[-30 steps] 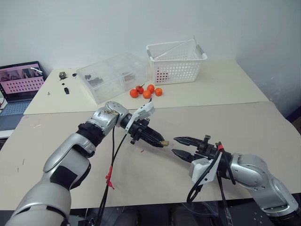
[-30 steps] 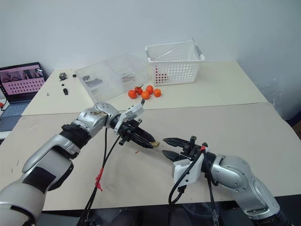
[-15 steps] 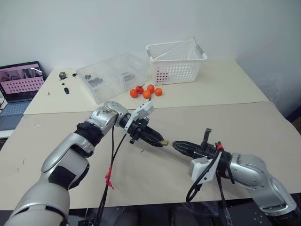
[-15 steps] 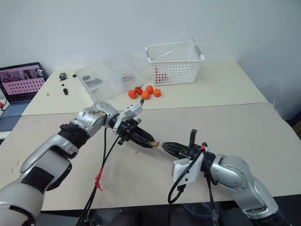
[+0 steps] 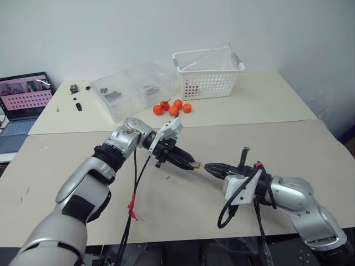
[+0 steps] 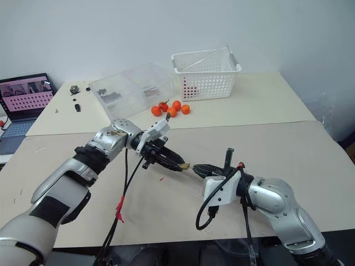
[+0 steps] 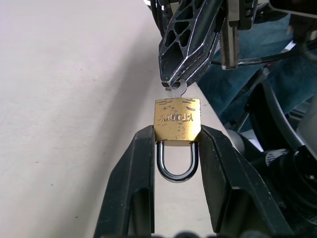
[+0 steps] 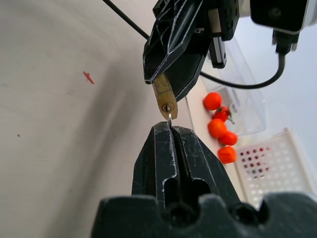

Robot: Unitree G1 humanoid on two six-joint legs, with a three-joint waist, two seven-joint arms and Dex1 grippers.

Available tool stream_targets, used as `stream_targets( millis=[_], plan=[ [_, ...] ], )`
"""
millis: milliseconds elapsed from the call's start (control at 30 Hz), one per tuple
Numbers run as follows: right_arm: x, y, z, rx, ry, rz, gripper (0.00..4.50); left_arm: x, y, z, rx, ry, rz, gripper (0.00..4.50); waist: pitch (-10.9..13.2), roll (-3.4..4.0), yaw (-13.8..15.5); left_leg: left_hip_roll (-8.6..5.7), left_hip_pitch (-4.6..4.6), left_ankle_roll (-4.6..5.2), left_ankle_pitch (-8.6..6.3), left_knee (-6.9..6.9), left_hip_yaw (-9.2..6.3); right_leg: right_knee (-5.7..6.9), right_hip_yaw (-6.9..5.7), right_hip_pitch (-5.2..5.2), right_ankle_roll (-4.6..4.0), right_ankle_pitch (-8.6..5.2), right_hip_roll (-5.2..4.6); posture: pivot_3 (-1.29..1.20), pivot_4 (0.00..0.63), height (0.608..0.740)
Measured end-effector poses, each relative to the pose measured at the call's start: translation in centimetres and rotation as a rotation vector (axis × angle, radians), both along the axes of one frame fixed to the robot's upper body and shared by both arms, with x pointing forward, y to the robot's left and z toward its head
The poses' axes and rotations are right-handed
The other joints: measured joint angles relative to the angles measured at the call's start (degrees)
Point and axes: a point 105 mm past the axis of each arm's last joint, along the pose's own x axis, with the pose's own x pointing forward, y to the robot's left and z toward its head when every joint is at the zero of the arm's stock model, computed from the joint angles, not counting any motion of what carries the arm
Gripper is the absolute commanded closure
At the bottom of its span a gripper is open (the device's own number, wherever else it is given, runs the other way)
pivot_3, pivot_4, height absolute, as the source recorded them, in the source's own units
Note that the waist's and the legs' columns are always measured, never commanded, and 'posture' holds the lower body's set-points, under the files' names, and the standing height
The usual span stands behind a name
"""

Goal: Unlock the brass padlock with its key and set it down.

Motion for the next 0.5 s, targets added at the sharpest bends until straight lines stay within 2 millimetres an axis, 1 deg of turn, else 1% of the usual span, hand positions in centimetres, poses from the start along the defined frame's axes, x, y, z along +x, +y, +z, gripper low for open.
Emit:
stream_targets(
  millis=[67,167,500],
  plan=[
    [0.10,0.02,-0.12,0.033,0.076,-0.020,4.46,0.10,-0.09,-0.08,0.007,-0.052,-0.015,3.71,0.00,-0.01,-0.02,0.01,0.00,0.00,0.00,0.01,0.00,-0.02,0.00,0.00,-0.13,0.08,-0.01,0.00,0.150,0.740],
    [0.29,0.05,-0.08,0.055,0.131,-0.035,4.46,0.27,-0.14,-0.07,0.012,-0.106,-0.025,3.71,0.00,0.00,-0.01,0.01,0.00,0.01,-0.01,0.00,0.00,0.00,-0.01,0.00,-0.13,0.08,-0.01,0.00,0.150,0.740],
    [0.51,0.16,-0.22,0.131,0.300,-0.086,4.46,0.46,-0.20,-0.27,0.033,-0.144,-0.027,3.71,-0.01,0.01,-0.02,0.02,0.00,0.03,-0.02,0.01,-0.01,0.02,-0.02,0.00,-0.13,0.08,0.00,0.00,0.150,0.740]
  ],
)
